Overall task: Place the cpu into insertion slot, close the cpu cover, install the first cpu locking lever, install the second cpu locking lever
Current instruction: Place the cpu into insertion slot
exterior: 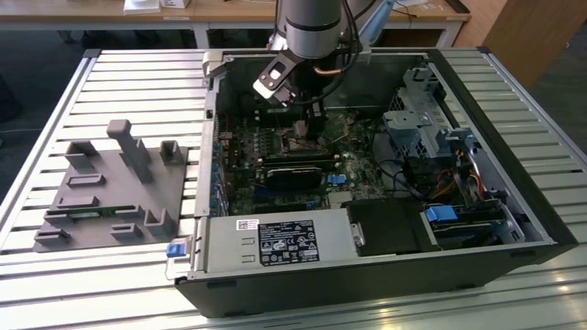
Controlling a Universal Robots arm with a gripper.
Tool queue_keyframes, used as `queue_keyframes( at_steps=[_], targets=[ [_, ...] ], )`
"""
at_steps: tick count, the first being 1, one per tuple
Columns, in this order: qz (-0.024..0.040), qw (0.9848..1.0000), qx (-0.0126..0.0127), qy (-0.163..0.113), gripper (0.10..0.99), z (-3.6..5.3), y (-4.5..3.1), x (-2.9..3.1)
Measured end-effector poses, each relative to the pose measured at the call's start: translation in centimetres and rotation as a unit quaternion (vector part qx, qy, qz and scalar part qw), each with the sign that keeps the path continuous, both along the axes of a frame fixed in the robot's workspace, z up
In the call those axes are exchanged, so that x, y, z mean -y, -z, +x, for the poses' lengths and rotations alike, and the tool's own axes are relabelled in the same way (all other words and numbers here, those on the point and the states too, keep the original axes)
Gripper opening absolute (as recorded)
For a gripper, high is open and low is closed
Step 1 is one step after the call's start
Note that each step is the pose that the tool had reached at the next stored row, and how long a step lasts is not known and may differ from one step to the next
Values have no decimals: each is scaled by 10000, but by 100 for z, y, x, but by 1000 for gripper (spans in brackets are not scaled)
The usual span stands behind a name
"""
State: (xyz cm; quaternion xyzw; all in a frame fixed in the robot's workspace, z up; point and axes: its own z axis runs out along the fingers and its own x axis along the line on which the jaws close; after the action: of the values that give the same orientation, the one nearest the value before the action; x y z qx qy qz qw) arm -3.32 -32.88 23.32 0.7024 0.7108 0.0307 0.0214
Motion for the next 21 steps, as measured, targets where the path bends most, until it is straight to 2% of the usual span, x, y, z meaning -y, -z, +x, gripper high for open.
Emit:
queue_keyframes(
  at_steps=[12, 21],
  targets=[
    [0, 10000, 0, 0, 537, -26, 109, -4],
    [0, 10000, 0, 0, 537, -28, 128, -4]
  ],
)
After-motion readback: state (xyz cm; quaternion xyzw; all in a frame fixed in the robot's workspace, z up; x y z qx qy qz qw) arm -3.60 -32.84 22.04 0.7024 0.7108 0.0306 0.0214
